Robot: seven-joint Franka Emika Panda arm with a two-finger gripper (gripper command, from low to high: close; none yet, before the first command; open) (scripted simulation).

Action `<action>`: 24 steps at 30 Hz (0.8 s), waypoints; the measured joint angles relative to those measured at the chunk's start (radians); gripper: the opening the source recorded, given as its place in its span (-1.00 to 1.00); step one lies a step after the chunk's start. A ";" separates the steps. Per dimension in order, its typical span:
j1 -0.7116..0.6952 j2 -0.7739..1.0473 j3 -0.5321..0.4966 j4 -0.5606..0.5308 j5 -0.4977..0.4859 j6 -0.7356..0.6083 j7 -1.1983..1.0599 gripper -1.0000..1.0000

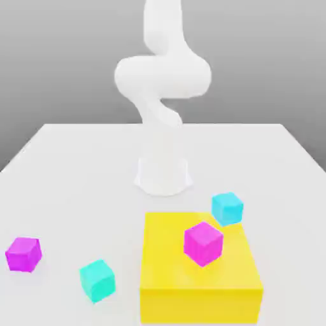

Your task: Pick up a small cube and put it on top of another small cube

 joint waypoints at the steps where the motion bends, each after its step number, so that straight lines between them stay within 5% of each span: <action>1: -0.019 0.039 0.006 -0.014 -0.003 0.020 0.027 0.00; 16: -0.211 0.587 0.009 -0.202 -0.061 0.294 0.411 0.00; 24: -0.262 0.874 -0.016 -0.287 0.009 0.450 0.523 0.00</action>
